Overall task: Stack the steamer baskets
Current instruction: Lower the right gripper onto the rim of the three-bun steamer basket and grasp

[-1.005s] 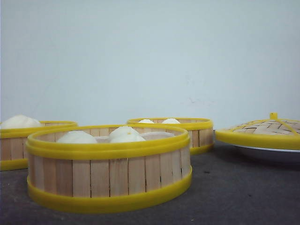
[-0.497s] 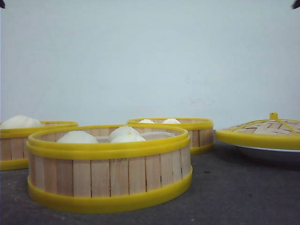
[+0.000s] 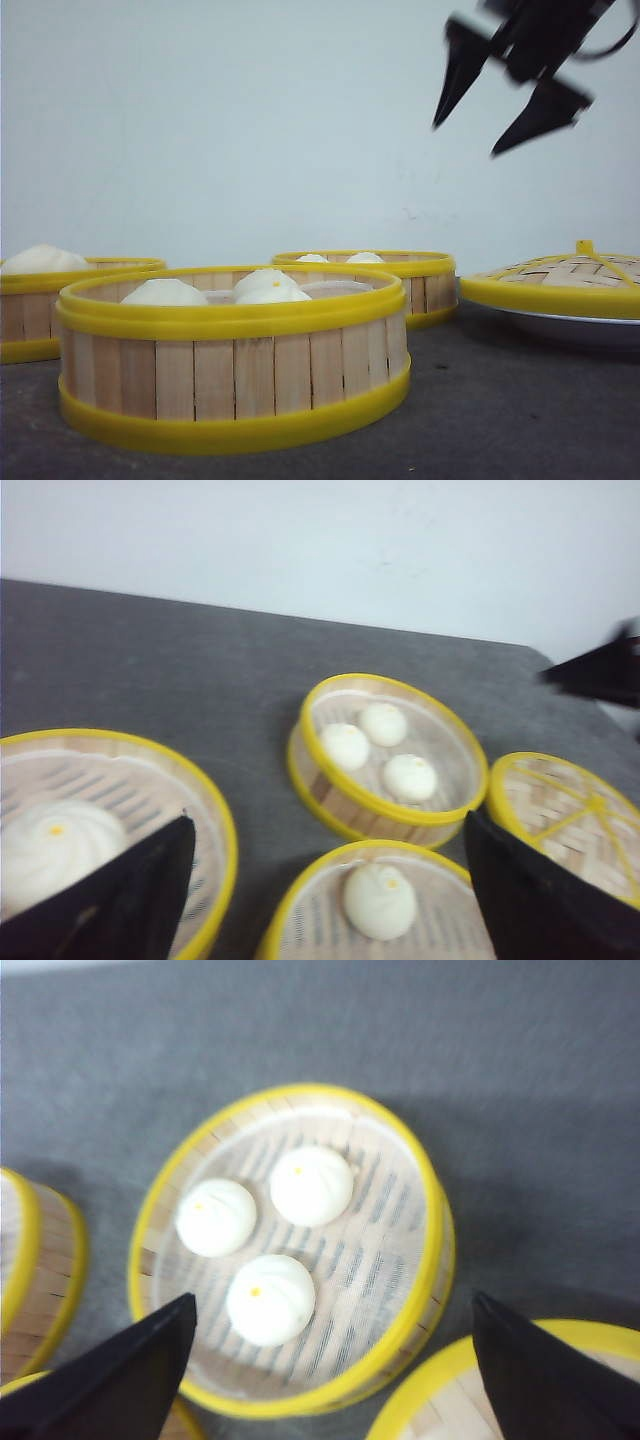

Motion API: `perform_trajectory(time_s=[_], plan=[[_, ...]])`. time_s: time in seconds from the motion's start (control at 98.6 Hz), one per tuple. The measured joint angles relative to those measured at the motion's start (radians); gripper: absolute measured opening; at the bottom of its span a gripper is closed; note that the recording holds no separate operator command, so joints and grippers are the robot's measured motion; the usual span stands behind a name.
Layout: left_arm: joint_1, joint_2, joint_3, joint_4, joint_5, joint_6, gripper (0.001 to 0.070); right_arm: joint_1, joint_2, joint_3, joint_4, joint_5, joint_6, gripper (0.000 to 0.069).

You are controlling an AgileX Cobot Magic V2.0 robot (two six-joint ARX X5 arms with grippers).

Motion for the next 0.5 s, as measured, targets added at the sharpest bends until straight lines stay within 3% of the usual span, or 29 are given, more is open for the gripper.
perform_trajectory(time_s=[0.254, 0.497], plan=[[-0.066, -0.017, 0.000, 0.004, 0.004, -0.027, 0.0519, 0.043, 0.216, 0.080, 0.019, 0.086, 0.003, 0.0517], [-0.111, -0.029, 0.000, 0.004, 0.004, -0.038, 0.0519, 0.060, 0.310, 0.094, 0.080, 0.182, 0.006, 0.0381]])
